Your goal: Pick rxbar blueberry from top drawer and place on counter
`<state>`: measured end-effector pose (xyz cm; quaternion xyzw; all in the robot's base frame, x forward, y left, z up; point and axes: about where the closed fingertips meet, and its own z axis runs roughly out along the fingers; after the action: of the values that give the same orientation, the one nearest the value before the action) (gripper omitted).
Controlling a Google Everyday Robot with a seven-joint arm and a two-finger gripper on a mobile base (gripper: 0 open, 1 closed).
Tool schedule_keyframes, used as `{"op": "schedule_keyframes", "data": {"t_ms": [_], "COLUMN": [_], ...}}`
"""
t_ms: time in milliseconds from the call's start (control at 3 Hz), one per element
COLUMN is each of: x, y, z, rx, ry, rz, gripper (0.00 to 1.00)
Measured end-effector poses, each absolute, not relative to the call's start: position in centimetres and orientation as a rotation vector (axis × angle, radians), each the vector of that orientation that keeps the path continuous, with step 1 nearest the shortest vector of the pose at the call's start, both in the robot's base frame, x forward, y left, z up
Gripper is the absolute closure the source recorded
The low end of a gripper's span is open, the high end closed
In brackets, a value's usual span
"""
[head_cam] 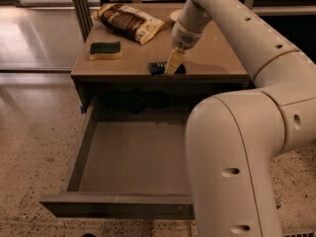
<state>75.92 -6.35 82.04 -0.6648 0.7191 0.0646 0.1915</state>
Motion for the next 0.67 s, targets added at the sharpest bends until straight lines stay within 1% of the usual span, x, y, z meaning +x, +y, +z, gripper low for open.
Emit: {"op": "schedule_keyframes", "data": {"t_ms": [333, 667], "x": [75.5, 75.6], "y": [-5.9, -5.0], "z": [85.5, 91.6], "rx": [-1.884, -1.857], "ry": [1.972, 1.852], "rz": [0.183, 0.165], "gripper": [1.0, 1.0]}}
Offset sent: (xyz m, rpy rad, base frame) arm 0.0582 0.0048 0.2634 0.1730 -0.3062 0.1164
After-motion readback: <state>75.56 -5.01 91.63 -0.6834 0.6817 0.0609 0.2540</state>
